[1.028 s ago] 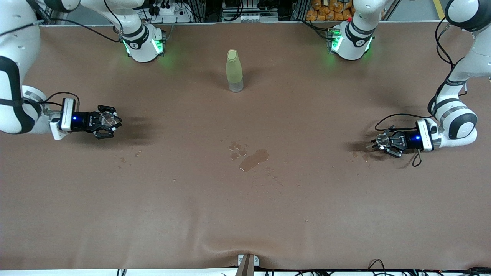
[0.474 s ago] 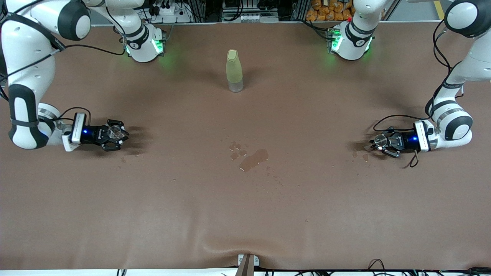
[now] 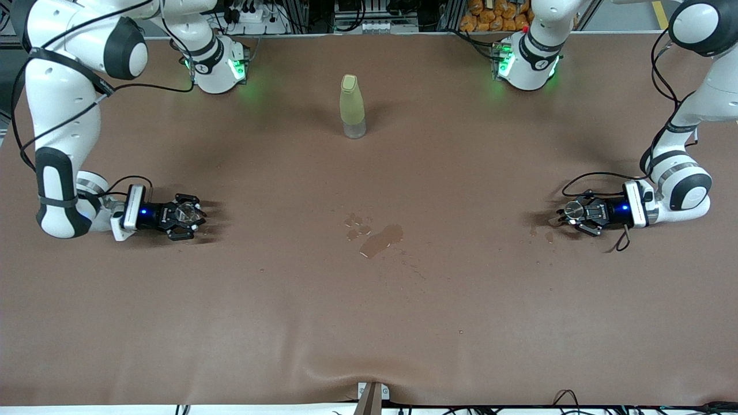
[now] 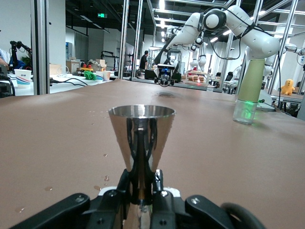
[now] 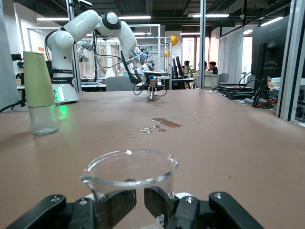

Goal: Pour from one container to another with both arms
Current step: 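Lower the jigger and beaker onto the table and open both grippers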

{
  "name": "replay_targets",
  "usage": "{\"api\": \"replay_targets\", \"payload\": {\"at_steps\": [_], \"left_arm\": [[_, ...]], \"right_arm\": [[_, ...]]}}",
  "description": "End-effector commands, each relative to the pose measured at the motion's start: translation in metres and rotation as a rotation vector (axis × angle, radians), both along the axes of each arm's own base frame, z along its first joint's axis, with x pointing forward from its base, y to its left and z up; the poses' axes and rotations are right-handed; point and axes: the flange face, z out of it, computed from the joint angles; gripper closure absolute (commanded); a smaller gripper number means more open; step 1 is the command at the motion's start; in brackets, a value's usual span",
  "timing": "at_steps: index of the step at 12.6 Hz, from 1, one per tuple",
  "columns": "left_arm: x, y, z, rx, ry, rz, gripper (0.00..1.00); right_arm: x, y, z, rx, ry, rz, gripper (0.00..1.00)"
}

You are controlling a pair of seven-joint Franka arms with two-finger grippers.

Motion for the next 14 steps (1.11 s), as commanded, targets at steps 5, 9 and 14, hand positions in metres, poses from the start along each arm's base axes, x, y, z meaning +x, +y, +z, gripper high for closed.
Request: {"api": "replay_targets", "payload": {"at_steps": [5,9,14], "left_arm": [[-0.002,0.004,0.001,-0.011,-0.041,-0.026,0.56],[-0.003,0.010,0.002,-0.012,-0.030,-0.014,0.13],[-0.008,0.038,0.007,-0.002,-0.005,0.032,0.00]], "right_arm": [[-0.010,-0.012,-0.042,-0.044,-0.124,-0.014,1.00],[-0.016,-0.012,-0.055,-0.055,-0.130,-0.014,1.00],[-0.014,-0.009,-0.048,-0.044,0.018,-0.011,0.00]]}}
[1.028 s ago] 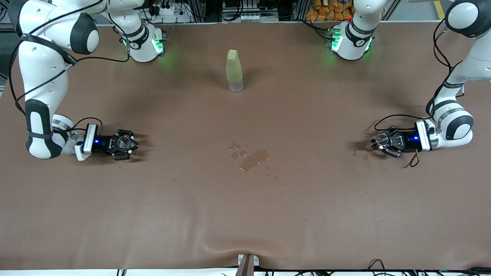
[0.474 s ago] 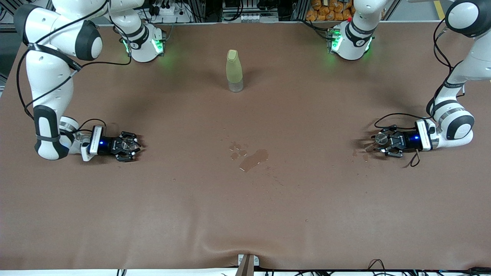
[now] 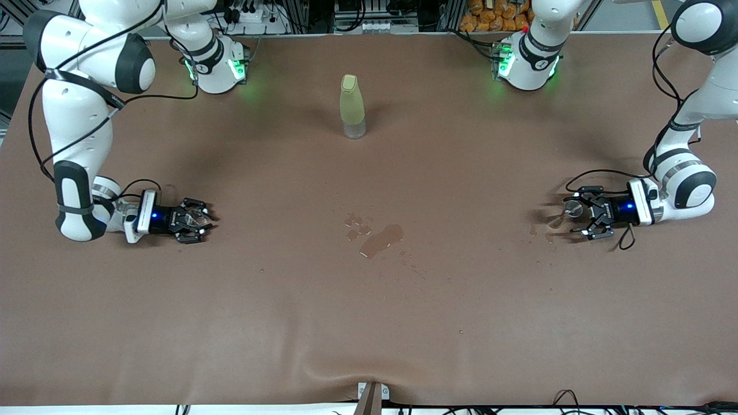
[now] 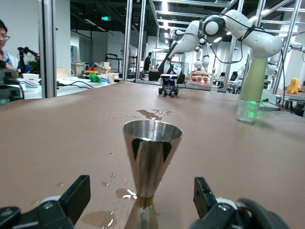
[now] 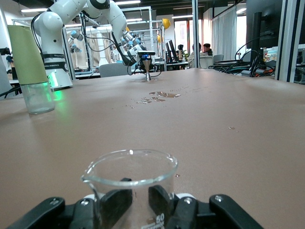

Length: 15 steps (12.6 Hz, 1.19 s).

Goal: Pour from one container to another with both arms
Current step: 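Lower the jigger and beaker onto the table and open both grippers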

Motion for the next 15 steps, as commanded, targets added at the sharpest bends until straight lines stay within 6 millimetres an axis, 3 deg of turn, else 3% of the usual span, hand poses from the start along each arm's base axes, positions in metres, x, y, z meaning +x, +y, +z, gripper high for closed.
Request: {"api": "replay_targets", "payload": {"at_steps": [1,4,6,9,10,12,15], "left_arm": [[-0.006,0.029,0.006,0.007,0.009,0.017,0.00],[0.002,0.062,0.025,0.082,0.068,0.023,0.00],[0.015,0.092,0.049,0.165,0.120,0.021,0.00],[0.026,0.113,0.080,0.240,0.218,0.045,0.00],[0.032,0.122,0.103,0.306,0.245,0.038,0.00],[0.040,0.125,0.128,0.398,0.319,0.021,0.00],[0.057,0.108,0.184,0.505,0.467,0.060,0.00]], "right_arm": [[0.001,-0.005,0.004,0.014,-0.033,0.015,0.00],[0.018,-0.022,0.031,-0.061,0.063,0.098,0.00],[0.025,-0.038,0.052,-0.093,0.118,0.133,0.00],[0.034,-0.066,0.088,-0.188,0.203,0.152,0.00],[0.037,-0.075,0.103,-0.228,0.237,0.157,0.00],[0.040,-0.093,0.137,-0.327,0.331,0.158,0.00],[0.039,-0.113,0.184,-0.448,0.496,0.143,0.00]]}}
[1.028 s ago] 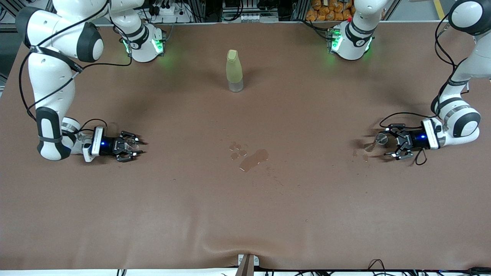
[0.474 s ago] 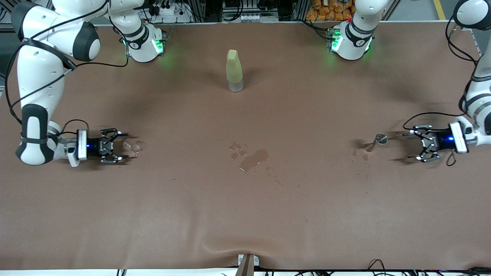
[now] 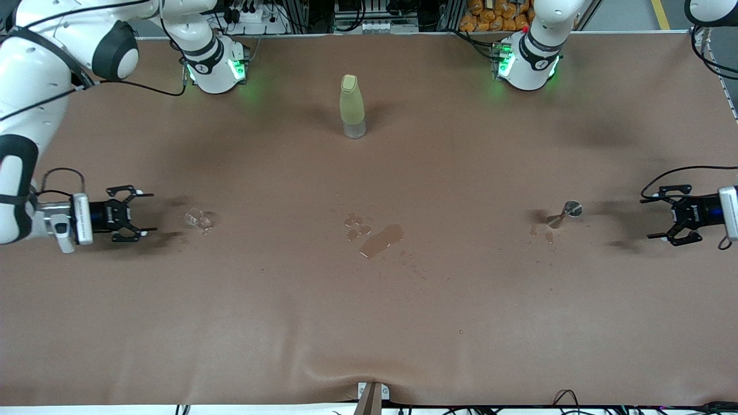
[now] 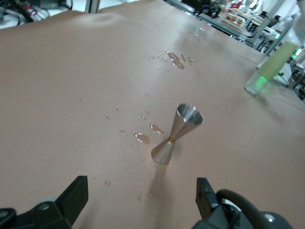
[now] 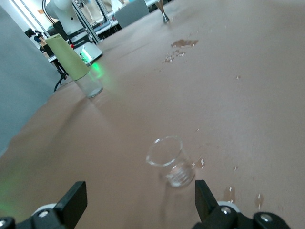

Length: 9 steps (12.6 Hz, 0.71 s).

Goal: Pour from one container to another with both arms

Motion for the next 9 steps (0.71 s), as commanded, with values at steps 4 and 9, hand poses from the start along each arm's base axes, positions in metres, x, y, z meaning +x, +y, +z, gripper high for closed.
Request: {"api": "replay_targets", "payload": {"at_steps": [4,9], "left_arm": [[0.030,-0.018,0.096,0.262,0.158,0.148,0.00],[0.047,-0.051,0.164,0.473,0.256,0.294,0.00]], "right_arm": [[-0.011,-0.024,0.115,-0.285,0.249,-0.097,0.00],[-0.035,-0.016,0.250,-0.527,0.418,-0.289,0.00]]}}
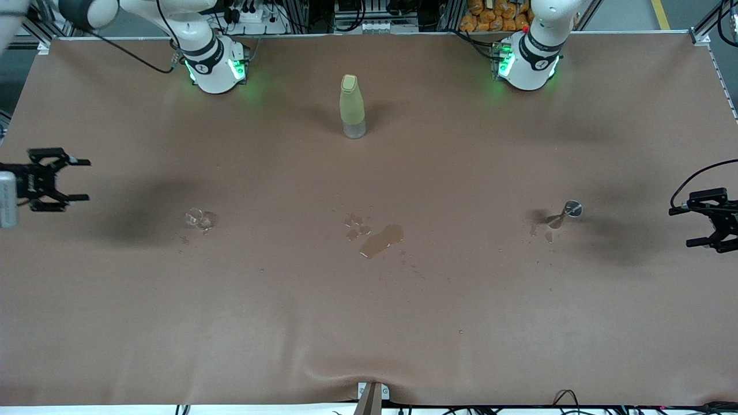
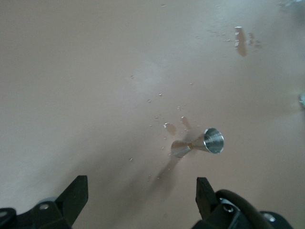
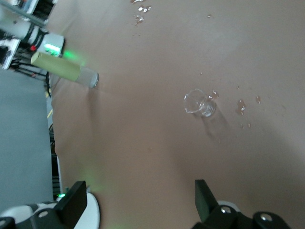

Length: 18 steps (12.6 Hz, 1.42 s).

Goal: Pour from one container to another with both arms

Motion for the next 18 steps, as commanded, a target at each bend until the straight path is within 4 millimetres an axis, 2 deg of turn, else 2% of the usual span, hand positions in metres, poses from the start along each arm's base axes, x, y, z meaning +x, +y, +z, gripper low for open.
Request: {"api": "replay_targets", "payload": {"at_steps": [1,3,4,7,8,9,11,13,15,17,18], "left_arm": [[0.000,-0.018,0.044,0.091,0.014,0.050,0.00],[0.006,-0.034,0.068,0.154,-0.004,0.064,0.00],[0.010,-0.052,0.086,0.208,-0.004,0.077,0.00],[0.014,-0.106,0.127,0.315,0.140,0.357,0.00],[0.012,-0.119,0.140,0.335,0.165,0.420,0.00],[0.010,-0.143,0.155,0.368,0.177,0.448,0.00],[0.000,-0.161,0.177,0.381,0.243,0.574,0.00],[-0.005,-0.178,0.187,0.382,0.287,0.660,0.00],[-0.006,-0.209,0.201,0.418,0.290,0.729,0.00],[-0.011,-0.254,0.212,0.564,0.229,0.693,0.00],[-0.011,-0.276,0.213,0.616,0.200,0.658,0.00]], "right_arm": [[-0.019,0.020,0.066,-0.114,0.083,-0.106,0.00],[-0.030,0.035,0.106,-0.188,0.137,-0.180,0.00],[-0.034,0.043,0.125,-0.229,0.152,-0.212,0.00],[-0.043,0.065,0.173,-0.329,0.169,-0.307,0.00],[-0.043,0.080,0.187,-0.365,0.171,-0.319,0.00],[-0.046,0.092,0.202,-0.413,0.176,-0.346,0.00],[-0.050,0.127,0.233,-0.514,0.182,-0.411,0.00],[-0.055,0.160,0.250,-0.597,0.189,-0.465,0.00],[-0.056,0.193,0.260,-0.670,0.205,-0.535,0.00],[-0.055,0.226,0.263,-0.759,0.220,-0.612,0.00],[-0.053,0.237,0.264,-0.772,0.227,-0.664,0.00]]}}
